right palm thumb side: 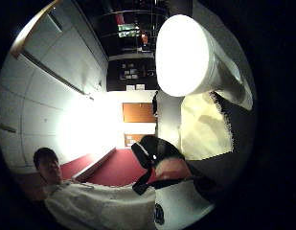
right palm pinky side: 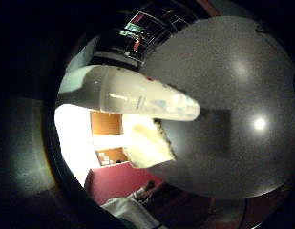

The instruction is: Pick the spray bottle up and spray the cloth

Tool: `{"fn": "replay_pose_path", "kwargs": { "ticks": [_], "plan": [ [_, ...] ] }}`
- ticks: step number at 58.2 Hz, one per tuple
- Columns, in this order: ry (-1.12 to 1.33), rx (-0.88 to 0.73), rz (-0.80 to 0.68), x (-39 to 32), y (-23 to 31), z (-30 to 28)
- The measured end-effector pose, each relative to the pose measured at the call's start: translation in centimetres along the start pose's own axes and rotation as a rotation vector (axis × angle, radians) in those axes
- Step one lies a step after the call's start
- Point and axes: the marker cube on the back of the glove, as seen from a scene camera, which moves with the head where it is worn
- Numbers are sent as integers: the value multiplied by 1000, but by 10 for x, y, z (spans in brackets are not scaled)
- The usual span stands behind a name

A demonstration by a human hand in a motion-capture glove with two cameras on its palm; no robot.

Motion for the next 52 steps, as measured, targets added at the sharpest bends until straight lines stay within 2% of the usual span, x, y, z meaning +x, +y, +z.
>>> {"fn": "replay_pose_path", "kwargs": {
  "ticks": [52],
  "plan": [
    [-111,55,33,-4,-39,41]
  ]
}}
